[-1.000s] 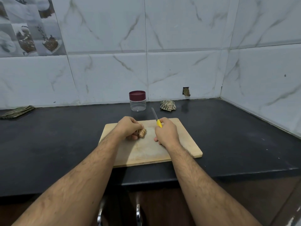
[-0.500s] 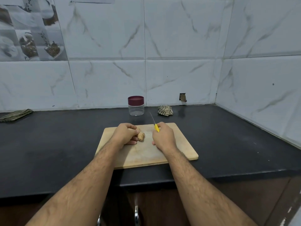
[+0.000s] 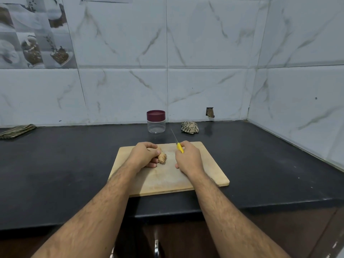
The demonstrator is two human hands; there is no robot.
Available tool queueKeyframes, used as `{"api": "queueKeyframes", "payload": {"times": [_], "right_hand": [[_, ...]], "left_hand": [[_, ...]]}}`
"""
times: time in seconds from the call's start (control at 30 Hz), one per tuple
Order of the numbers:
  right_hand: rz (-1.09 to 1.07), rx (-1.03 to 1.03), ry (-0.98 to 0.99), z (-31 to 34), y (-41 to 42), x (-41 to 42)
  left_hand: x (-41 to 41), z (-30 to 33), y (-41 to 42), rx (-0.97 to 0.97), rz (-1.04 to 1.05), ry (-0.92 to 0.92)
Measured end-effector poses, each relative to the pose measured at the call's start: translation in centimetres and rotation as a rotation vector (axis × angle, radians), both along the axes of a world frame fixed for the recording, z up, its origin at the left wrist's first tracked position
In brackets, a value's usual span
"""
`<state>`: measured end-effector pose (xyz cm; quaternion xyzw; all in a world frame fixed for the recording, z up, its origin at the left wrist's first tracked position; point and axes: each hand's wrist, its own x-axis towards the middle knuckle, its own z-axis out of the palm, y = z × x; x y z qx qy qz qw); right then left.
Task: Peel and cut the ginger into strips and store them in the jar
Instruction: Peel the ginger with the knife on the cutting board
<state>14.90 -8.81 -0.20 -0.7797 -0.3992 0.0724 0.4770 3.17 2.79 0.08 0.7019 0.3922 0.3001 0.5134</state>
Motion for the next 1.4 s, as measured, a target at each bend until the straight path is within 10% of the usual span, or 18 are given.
{"api": "queueKeyframes", "payload": {"times": [1.4], "right_hand": [[-0.031,-0.179,-0.318,0.2,-1.8,-1.8]], "left_hand": [[-0.5,-1.5,-0.2,0.211,-0.019,-0.022]]}}
